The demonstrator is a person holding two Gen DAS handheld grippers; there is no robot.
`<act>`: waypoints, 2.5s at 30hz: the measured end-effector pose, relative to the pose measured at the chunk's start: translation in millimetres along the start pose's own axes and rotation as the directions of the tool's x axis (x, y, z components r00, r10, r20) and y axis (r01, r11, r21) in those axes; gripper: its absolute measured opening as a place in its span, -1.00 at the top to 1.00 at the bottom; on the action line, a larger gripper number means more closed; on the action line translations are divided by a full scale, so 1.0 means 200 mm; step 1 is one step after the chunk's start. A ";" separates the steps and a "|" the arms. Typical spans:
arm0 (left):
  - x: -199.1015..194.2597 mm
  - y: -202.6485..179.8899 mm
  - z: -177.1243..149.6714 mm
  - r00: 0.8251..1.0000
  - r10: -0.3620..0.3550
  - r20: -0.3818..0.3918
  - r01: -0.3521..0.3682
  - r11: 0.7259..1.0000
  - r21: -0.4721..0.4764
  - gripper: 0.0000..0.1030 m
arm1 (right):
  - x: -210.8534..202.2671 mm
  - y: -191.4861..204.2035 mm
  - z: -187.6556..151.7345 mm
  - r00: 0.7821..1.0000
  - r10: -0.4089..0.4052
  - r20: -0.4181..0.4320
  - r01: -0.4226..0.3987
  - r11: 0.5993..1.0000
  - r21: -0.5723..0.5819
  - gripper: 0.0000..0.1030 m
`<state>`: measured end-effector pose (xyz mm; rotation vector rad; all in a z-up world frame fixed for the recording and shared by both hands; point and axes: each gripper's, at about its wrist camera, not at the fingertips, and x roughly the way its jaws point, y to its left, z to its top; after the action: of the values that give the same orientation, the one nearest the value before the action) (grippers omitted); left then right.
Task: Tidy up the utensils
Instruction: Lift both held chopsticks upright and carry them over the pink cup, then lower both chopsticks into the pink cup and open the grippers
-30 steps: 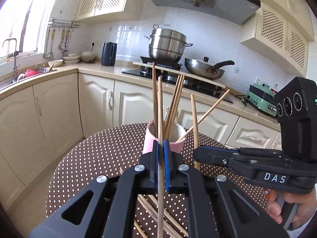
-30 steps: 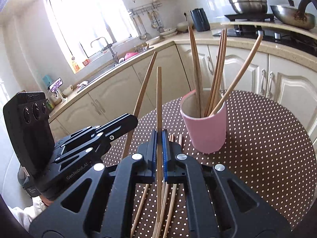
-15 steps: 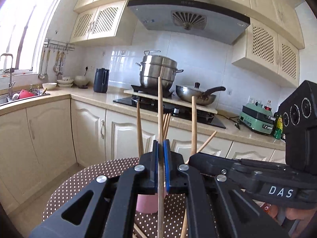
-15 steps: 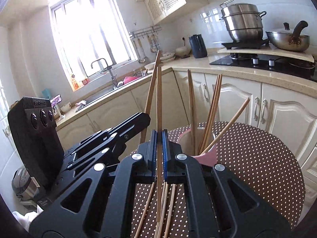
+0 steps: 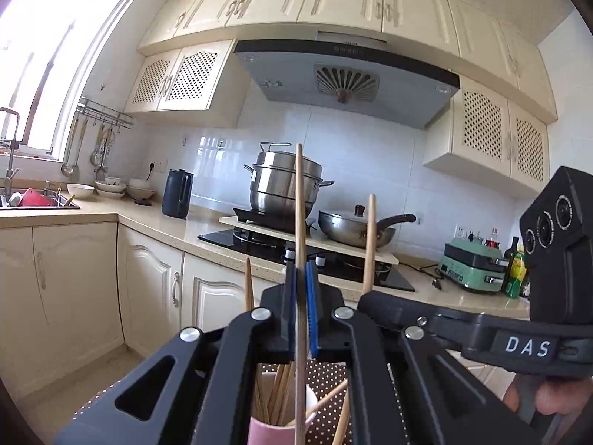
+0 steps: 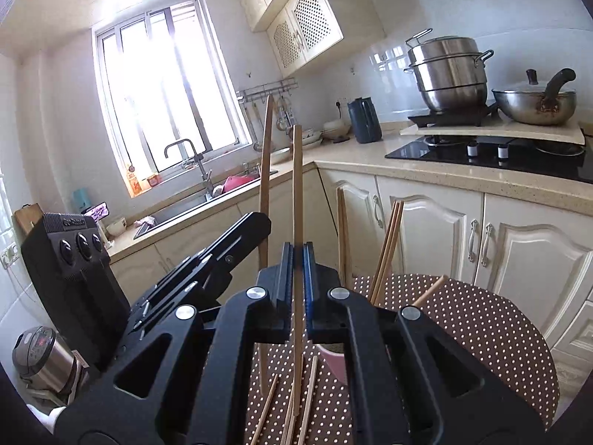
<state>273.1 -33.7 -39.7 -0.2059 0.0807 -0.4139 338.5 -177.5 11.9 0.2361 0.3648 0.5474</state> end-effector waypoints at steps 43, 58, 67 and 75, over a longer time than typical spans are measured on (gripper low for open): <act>0.29 0.13 -0.22 0.995 0.094 -0.023 -0.095 0.995 -0.017 0.89 | 0.19 -0.15 0.01 0.991 -0.090 0.096 0.091 0.996 -0.005 0.89; 0.17 0.14 -0.19 0.992 0.091 -0.088 -0.091 0.996 0.001 0.49 | 0.19 -0.04 -0.06 0.990 -0.118 0.073 0.123 0.991 -0.058 0.89; 0.08 0.19 -0.16 0.985 0.136 -0.105 -0.136 0.991 0.000 0.39 | 0.23 -0.04 -0.12 0.989 -0.147 0.033 0.149 0.987 -0.058 0.89; 0.04 0.21 -0.16 0.976 0.172 -0.135 -0.173 0.985 0.004 0.03 | 0.27 -0.03 -0.19 0.987 -0.158 -0.019 0.157 0.987 -0.039 0.87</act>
<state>292.8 -4.1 -80.0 -0.1766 0.2319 -0.2534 369.9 -148.5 -39.5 0.1640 0.3904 0.4007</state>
